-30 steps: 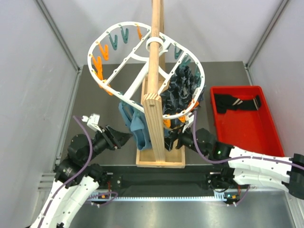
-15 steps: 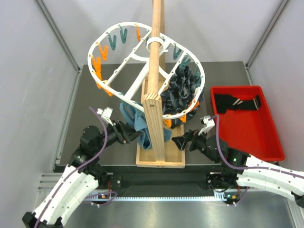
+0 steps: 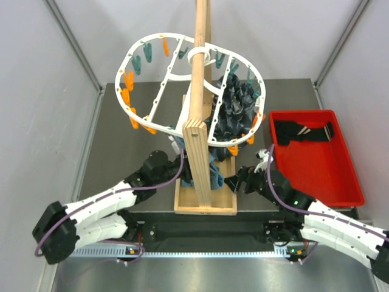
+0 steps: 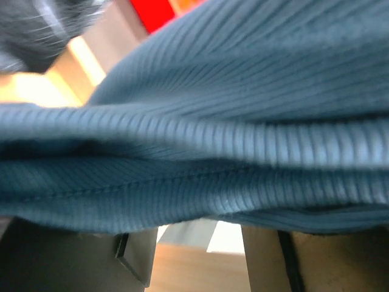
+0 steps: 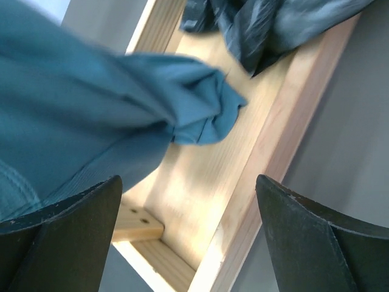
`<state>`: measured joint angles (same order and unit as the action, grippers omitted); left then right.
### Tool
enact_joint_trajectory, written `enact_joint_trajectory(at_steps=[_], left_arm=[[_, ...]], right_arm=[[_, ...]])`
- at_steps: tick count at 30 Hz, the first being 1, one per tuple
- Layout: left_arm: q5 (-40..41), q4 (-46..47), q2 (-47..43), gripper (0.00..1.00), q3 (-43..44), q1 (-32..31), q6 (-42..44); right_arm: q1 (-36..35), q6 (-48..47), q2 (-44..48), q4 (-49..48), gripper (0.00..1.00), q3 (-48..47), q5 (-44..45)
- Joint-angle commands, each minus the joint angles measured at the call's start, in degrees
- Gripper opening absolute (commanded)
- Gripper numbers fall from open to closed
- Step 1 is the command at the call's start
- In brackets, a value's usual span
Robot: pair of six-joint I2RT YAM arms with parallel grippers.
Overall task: Clip the socks to the hanger
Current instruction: Rotate the hanger.
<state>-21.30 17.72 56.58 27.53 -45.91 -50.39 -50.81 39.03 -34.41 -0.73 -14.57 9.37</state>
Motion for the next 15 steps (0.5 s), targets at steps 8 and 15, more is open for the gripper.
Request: enact_joint_trajectory(at_steps=[8,15], left_arm=[[2.0,13.9,11.4,0.56,9.4,-5.7,1.5],[2.4,14.6,12.3,0.56,10.4,-6.0,1.6]], right_arm=[[2.0,-5.5,-5.3,-19.7,0.91,0.7,-15.3],[2.0,-6.9,-2.3,-26.6,0.90,4.5,-18.1]])
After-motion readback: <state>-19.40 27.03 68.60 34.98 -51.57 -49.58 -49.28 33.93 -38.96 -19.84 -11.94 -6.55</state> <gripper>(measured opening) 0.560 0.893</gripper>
